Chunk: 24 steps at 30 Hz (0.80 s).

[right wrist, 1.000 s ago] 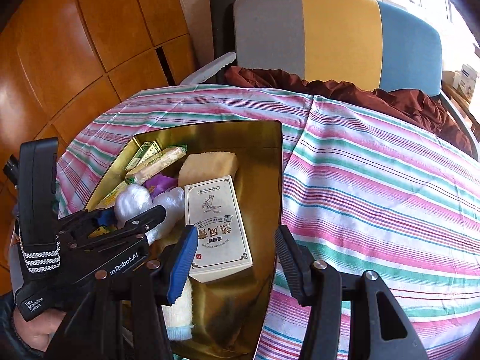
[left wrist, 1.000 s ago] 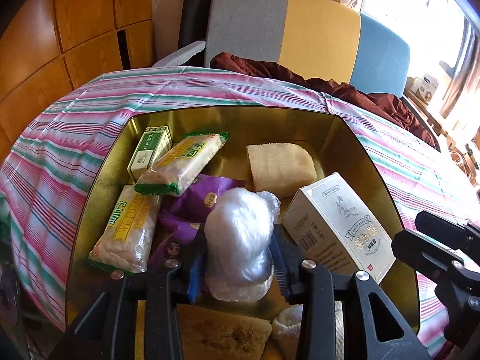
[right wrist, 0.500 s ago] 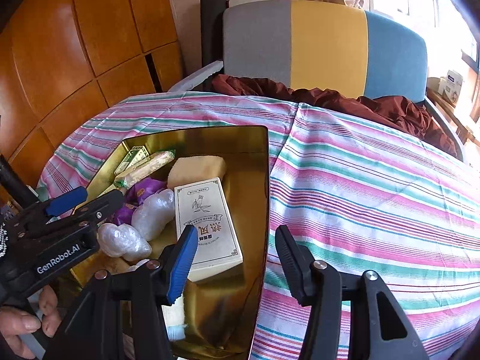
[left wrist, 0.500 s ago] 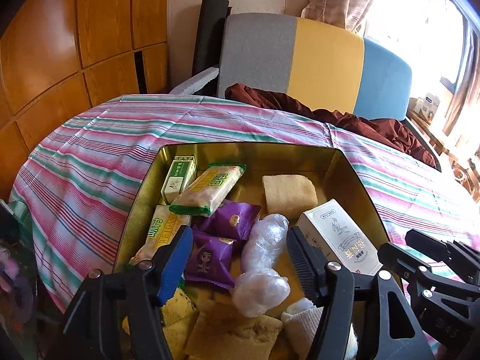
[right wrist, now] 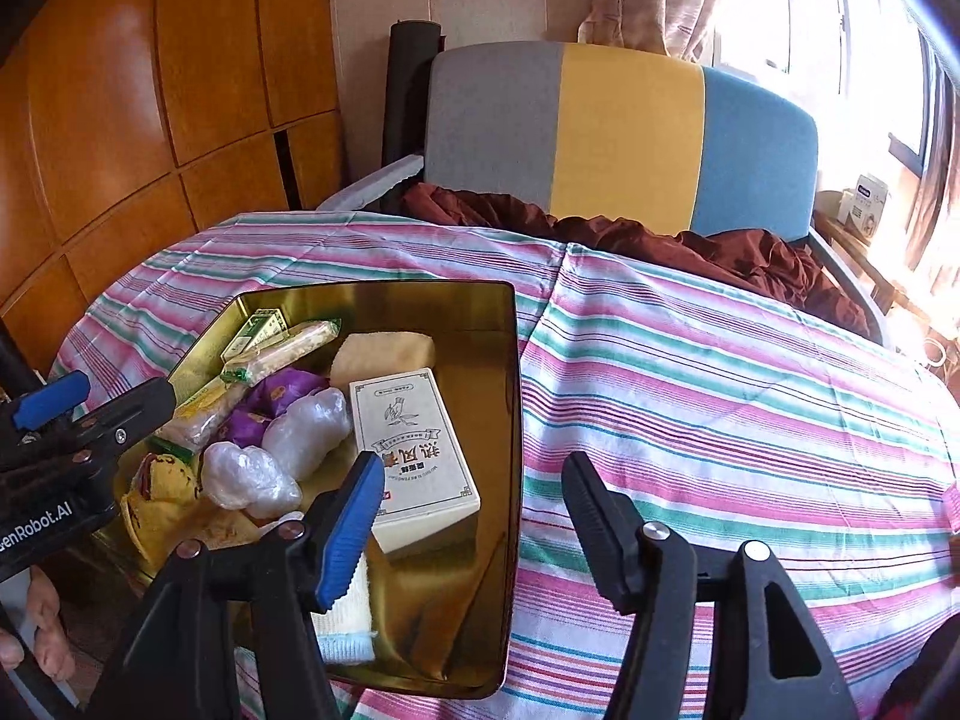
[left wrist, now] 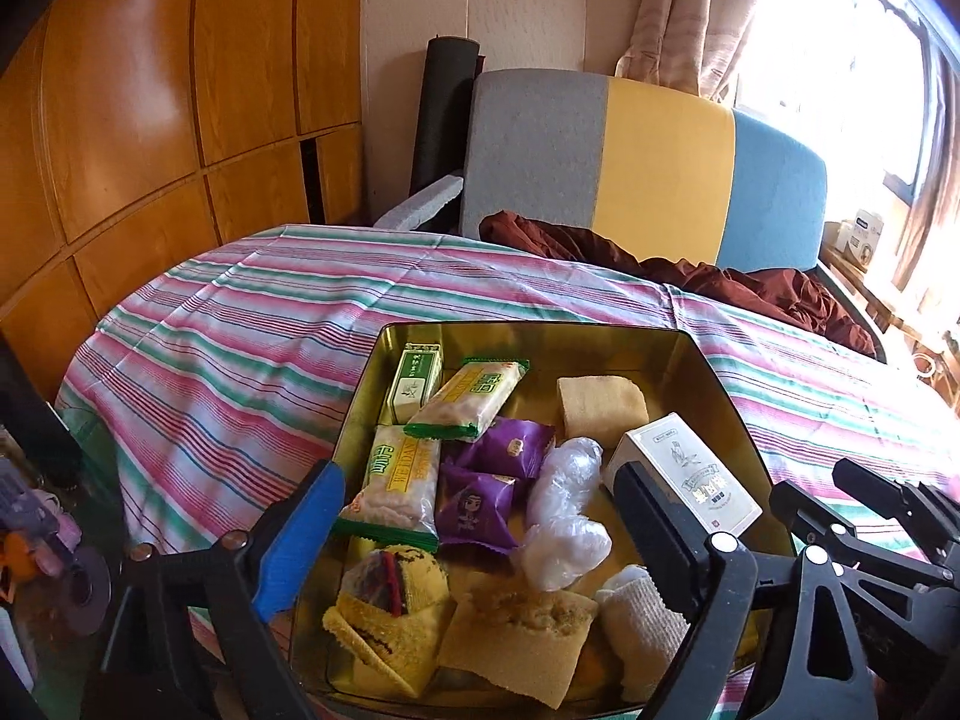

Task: Organize objects
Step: 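Open the right tool and withdraw both tools from the tray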

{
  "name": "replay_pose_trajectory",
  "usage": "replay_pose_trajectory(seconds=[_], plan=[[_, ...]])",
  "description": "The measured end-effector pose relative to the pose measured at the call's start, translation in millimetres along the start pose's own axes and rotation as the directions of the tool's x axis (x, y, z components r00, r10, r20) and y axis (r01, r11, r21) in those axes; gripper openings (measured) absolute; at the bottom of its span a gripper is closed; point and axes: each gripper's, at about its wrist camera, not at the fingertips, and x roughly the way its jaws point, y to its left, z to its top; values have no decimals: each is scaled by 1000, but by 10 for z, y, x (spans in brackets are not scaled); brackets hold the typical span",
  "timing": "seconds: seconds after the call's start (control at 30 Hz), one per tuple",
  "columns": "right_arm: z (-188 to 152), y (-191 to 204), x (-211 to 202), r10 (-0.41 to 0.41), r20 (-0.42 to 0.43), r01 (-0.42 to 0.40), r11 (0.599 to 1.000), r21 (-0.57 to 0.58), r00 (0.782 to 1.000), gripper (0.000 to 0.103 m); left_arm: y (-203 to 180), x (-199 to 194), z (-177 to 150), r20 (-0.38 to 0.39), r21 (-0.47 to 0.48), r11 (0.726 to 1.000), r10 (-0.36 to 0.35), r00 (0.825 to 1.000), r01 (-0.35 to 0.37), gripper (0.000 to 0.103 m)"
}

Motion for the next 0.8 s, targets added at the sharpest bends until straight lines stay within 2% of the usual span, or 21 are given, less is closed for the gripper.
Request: replay_pose_trajectory(seconds=[0.13, 0.47, 0.8], plan=[[-44, 84, -20, 3, -5, -3, 1000, -17, 1000, 62, 57, -135, -25, 26, -1, 1000, 11, 1000, -11, 103], [-111, 158, -2, -24, -28, 23, 1000, -18, 999, 62, 122, -281, -106, 36, -15, 1000, 0, 999, 0, 103], [-59, 164, 63, -9, -42, 9, 1000, -7, 999, 62, 150, -319, -136, 44, -18, 998, 59, 997, -59, 103]])
